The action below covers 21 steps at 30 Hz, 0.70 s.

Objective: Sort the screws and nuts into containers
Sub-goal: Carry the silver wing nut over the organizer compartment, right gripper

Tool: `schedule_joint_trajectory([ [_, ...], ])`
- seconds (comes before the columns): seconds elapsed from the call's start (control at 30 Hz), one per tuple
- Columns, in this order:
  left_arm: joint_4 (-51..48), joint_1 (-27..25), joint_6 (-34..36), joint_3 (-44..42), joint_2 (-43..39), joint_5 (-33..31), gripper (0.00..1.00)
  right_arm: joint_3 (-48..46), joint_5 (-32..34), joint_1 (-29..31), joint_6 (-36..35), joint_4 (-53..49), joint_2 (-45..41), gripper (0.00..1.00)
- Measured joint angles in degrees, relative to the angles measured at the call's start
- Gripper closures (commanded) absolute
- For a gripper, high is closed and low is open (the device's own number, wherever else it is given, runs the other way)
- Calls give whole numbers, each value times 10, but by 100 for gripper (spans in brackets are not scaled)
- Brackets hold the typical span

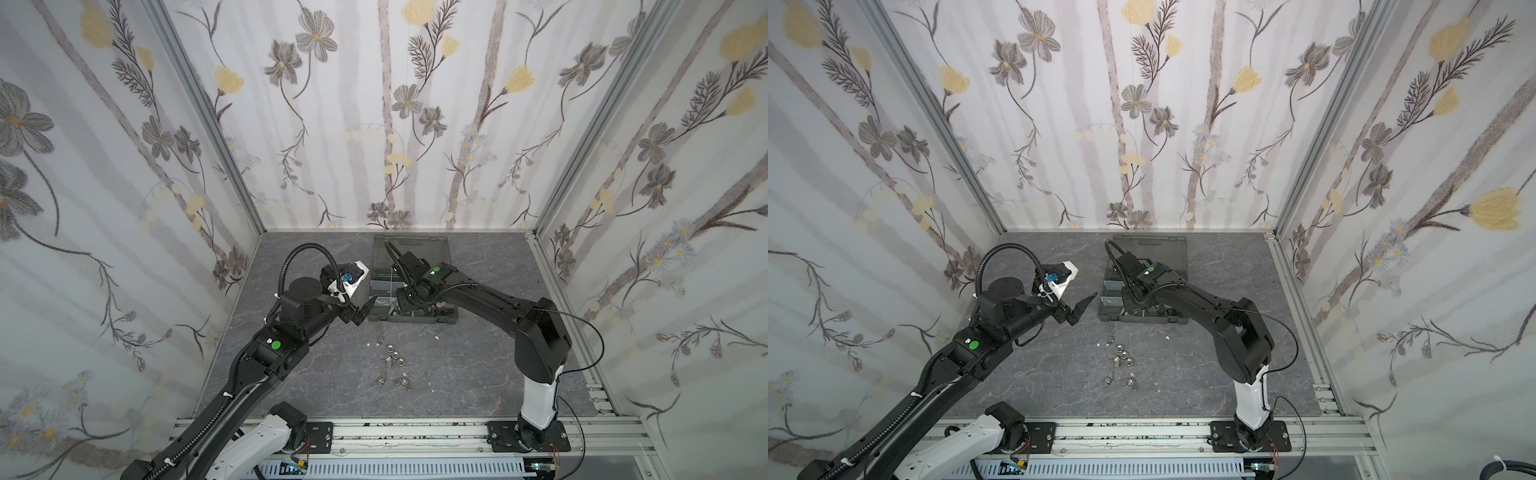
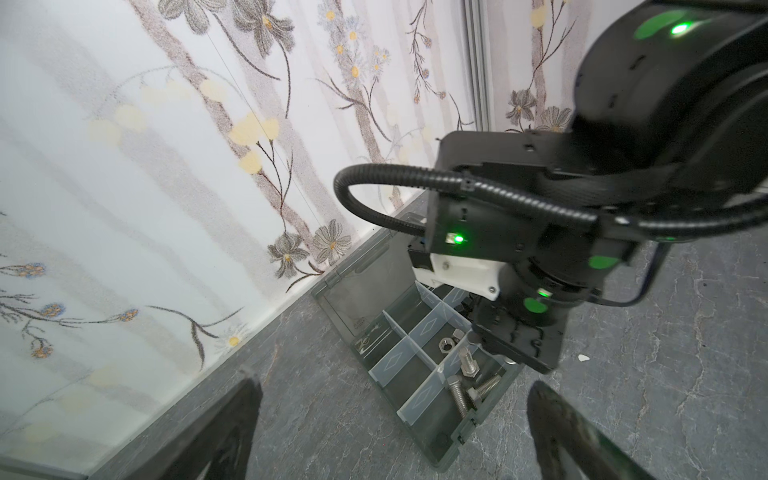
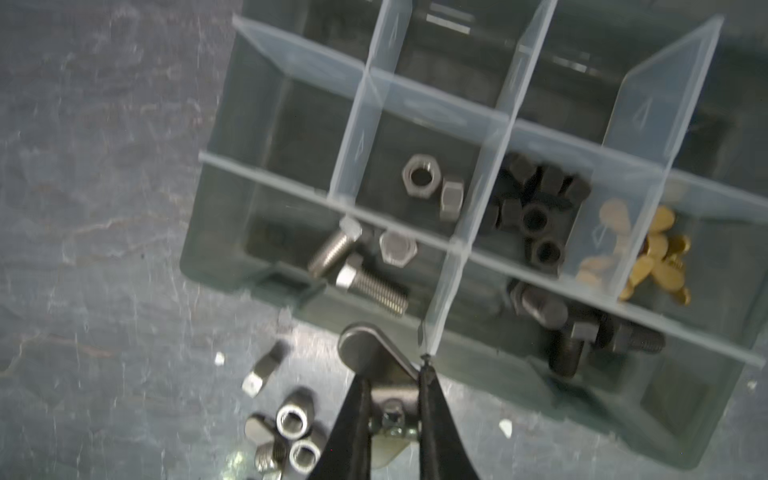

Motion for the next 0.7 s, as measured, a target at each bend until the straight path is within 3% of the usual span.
schedule_joint_trajectory([
  [0.33,-11,0,-8,-6,-23,-9,0,154,-11,-9,-75,15,143,89],
  [0.7,-24,0,-7,-12,-33,-19,0,298,-37,-17,-104,43,252,89],
])
